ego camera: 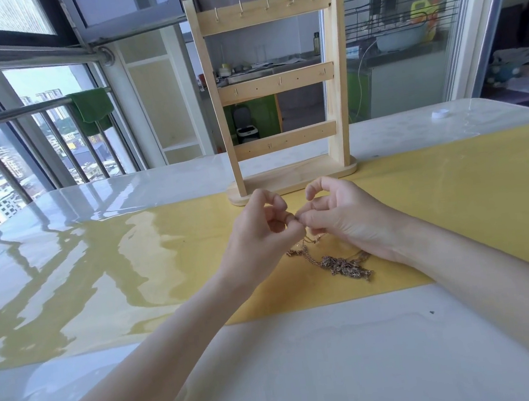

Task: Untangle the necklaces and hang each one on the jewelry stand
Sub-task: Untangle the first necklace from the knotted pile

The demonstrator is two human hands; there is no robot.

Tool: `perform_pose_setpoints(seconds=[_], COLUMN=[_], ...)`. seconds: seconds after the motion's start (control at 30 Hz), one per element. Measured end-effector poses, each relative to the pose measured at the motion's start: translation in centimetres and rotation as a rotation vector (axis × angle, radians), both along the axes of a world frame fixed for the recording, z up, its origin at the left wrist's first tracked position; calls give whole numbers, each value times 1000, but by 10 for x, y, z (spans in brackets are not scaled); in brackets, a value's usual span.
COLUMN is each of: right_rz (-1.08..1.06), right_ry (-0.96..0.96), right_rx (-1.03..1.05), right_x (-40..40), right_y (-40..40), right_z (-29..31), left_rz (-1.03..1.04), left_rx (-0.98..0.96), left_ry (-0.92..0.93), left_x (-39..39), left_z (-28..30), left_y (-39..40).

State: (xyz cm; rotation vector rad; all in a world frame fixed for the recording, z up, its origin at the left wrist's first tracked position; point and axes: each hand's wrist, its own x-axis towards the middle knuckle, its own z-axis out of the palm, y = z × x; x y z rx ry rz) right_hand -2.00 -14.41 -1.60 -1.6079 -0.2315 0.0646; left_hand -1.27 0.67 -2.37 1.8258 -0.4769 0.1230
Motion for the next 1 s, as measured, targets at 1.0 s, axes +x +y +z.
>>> perform_pose_setpoints(seconds=[1.0], right_rz=[-107], right_ry=[-239], right_rx=[-82], right_x=[0], right_y=[3], right_z=[0], left_rz=[9], left_rx=[-85], left_ry=[118], left_x=[1], left_z=[7], left_y=[1])
